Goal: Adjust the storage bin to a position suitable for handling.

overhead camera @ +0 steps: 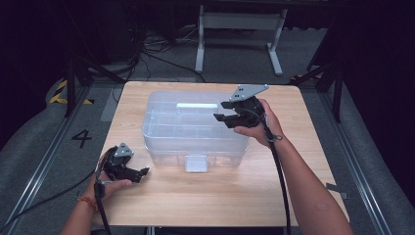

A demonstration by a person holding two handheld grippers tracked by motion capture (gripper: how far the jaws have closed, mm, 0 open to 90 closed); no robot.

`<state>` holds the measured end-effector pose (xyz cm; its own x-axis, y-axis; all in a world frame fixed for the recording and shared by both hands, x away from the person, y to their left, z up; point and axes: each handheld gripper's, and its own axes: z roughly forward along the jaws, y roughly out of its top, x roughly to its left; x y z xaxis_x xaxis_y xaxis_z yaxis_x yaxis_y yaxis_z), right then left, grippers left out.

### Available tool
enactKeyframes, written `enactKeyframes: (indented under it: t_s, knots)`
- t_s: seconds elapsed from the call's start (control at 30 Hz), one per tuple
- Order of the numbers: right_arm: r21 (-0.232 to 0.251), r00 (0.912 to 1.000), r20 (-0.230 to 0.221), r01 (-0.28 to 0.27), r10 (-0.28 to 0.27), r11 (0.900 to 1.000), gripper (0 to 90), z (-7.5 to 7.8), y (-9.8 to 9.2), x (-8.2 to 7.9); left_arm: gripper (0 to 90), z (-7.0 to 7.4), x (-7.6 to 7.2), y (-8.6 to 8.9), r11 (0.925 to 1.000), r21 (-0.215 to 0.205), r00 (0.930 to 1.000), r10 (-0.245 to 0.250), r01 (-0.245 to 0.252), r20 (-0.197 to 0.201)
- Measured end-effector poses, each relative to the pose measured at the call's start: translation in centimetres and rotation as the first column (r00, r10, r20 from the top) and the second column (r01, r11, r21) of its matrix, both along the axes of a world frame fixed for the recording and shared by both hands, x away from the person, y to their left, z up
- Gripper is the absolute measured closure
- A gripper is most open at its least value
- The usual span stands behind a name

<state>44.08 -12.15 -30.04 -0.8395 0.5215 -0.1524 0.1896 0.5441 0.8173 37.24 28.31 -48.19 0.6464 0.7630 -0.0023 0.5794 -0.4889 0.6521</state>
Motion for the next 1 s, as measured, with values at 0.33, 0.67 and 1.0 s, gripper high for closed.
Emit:
enactKeyframes:
  t_s: [0.33, 0.67, 1.0]
  knots:
    - [0.0, 1.0, -0.001, -0.004, 0.004, 1.0, 60.2, -0.1, 0.6, 0.8, 1.1, 0.0, 0.0, 0.0, 1.0, 0.0, 1.0, 0.001, -0.001, 0.0]
    - [-0.015, 1.0, 0.001, 0.004, -0.004, 1.0, 65.7, -0.4, 1.3, 1.4, 1.1, 0.0, 0.0, 0.0, 1.0, 0.0, 1.0, 0.002, -0.002, 0.0]
    - [-0.045, 1.0, 0.006, -0.003, 0.003, 0.999, 74.5, -0.2, 2.2, 1.6, 1.1, 0.0, 0.0, 0.0, 1.0, 0.0, 1.0, 0.004, -0.004, 0.0]
